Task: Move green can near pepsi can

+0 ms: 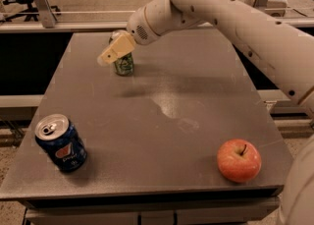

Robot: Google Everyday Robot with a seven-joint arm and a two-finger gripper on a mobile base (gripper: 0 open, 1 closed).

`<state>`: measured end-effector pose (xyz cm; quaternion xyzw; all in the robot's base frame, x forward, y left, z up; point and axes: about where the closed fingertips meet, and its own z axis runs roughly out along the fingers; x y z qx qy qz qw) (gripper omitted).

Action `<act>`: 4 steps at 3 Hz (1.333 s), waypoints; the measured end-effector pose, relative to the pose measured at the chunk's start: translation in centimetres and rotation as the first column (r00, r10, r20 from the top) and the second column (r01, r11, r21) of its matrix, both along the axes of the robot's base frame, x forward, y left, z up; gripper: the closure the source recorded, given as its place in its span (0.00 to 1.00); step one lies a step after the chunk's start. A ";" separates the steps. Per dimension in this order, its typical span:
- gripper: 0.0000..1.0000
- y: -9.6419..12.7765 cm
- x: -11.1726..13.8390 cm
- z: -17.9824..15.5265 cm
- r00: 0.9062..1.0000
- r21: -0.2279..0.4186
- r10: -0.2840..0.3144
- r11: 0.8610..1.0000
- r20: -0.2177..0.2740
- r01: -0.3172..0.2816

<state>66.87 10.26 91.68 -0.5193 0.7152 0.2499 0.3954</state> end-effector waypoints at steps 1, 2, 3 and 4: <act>0.17 0.3 -0.1 -0.2 1.000 -0.001 0.003 1.000 -0.002 -0.003; 0.40 0.5 -0.1 -0.3 1.000 -0.002 0.007 1.000 -0.004 -0.007; 0.63 0.9 -0.6 -0.3 0.999 -0.035 0.049 0.998 -0.025 -0.049; 0.87 1.3 -1.9 0.8 0.990 -0.040 0.112 0.993 -0.083 -0.115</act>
Offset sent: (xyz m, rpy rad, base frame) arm -0.0006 0.0024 -0.0016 -0.0012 0.0021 0.0029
